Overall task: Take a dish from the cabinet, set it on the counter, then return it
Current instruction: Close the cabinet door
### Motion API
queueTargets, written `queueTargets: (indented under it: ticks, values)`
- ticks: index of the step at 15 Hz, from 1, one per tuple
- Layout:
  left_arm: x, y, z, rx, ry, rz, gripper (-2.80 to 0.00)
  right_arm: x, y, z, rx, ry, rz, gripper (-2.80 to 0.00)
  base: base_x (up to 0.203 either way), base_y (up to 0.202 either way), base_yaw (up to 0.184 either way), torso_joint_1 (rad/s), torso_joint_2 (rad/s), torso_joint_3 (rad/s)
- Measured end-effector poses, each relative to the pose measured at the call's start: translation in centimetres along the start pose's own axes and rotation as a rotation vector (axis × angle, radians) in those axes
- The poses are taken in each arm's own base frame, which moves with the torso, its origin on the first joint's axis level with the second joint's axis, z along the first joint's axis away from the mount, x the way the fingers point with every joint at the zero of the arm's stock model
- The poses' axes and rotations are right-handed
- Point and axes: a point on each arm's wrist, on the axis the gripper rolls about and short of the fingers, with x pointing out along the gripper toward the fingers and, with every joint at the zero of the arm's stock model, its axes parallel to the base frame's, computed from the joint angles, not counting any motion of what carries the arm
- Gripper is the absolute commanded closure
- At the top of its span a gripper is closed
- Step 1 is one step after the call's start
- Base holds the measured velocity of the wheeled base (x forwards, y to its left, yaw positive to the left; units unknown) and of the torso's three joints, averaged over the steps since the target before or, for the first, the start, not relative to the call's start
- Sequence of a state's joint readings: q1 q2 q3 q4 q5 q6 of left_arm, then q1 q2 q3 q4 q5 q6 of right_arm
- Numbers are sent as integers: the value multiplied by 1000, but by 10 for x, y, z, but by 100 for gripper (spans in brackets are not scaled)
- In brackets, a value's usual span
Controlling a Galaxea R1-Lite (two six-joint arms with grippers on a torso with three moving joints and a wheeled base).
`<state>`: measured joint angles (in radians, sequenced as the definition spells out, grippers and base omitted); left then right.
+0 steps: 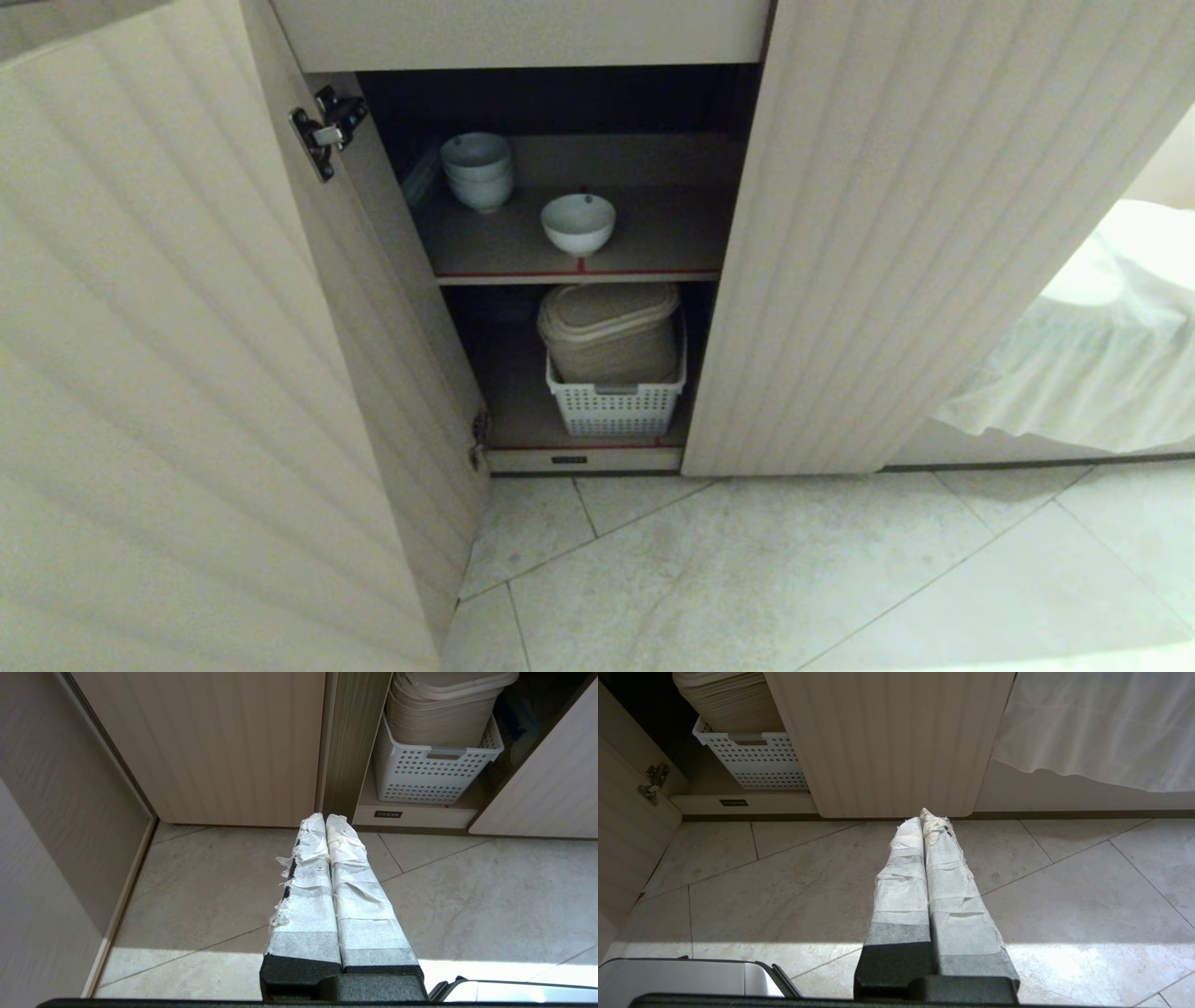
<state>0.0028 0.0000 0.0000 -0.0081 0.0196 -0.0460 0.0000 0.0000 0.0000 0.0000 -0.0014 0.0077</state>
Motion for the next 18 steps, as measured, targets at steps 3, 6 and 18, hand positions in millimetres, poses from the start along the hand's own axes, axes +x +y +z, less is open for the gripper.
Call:
queueTargets:
  ticks: [3,6,18]
  values:
    - [0,0,0,-1,1,0,0,0,0,0,0,0,0,0,0,0,0,0,0,0]
    - [0,0,0,0,1,0,0,0,0,0,0,0,0,0,0,0,0,0,0,0]
    - [0,0,0,1,-1,11,0,0,0,0,0,0,0,0,0,0,0,0,0,0]
